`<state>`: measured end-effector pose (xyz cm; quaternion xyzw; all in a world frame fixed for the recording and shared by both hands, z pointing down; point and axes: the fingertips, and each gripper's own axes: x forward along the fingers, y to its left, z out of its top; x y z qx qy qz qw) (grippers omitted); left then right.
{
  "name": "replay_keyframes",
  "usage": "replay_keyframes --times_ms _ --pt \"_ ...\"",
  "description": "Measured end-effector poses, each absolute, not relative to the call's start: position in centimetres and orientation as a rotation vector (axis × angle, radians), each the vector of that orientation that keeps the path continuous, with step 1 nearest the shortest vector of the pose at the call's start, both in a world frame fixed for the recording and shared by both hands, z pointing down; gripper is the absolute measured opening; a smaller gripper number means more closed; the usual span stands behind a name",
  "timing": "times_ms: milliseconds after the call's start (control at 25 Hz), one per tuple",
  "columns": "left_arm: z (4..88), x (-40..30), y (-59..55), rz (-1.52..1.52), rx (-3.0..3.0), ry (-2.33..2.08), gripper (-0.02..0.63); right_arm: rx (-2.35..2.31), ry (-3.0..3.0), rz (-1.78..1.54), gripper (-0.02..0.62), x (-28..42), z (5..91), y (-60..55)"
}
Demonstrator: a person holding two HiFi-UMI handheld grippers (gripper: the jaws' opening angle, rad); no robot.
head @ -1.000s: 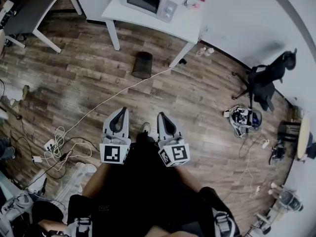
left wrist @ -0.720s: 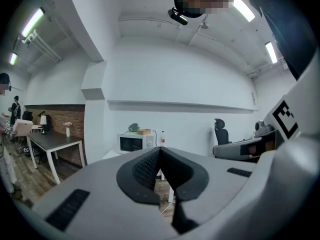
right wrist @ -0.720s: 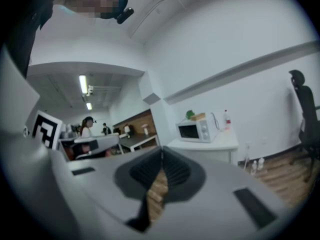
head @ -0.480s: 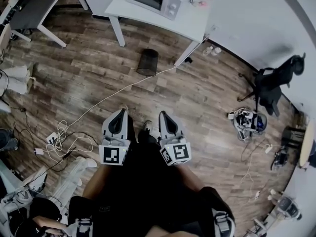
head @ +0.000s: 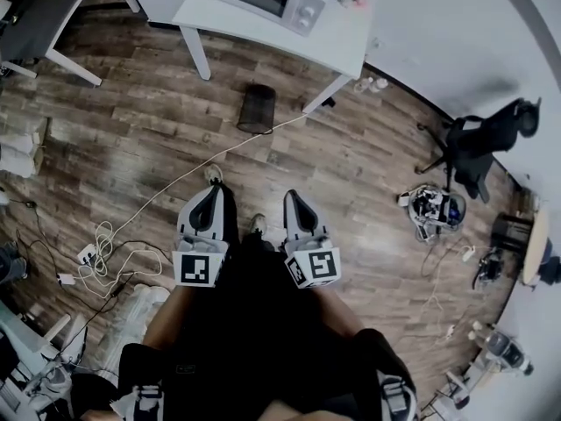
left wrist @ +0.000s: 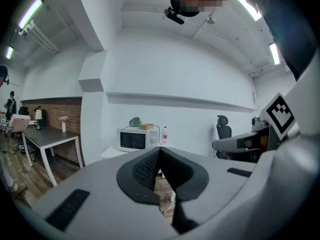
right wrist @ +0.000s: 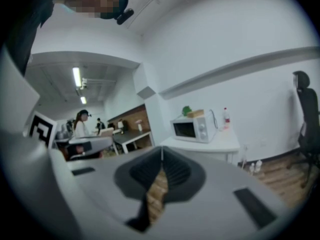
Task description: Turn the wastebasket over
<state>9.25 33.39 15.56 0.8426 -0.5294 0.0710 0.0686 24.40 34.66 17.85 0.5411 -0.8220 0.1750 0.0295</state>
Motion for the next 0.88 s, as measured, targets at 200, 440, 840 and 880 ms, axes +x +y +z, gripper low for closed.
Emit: replay_keyframes --times_ms 200,440,840,880 --pt "15.8 6.8 27.3 0.185 2.536 -1.576 0.035 1.697 -2.487 0.544 0.034 22.5 18.6 28.7" --pt "17.1 3.1 20.1 0.231 2.534 -1.509 0.035 1.737 -2.381 0.529 0.034 20.4 20.8 21.7" --pt "19.1 -1.4 10.5 0.284 2.641 -1.455 0.035 1.689 -2.278 0.616 0.034 17.2 26.8 14.5" --pt "19.0 -1.7 9.7 0.290 2.679 -1.461 0.035 1.678 -2.270 0.632 0.034 17.0 27.4 14.2"
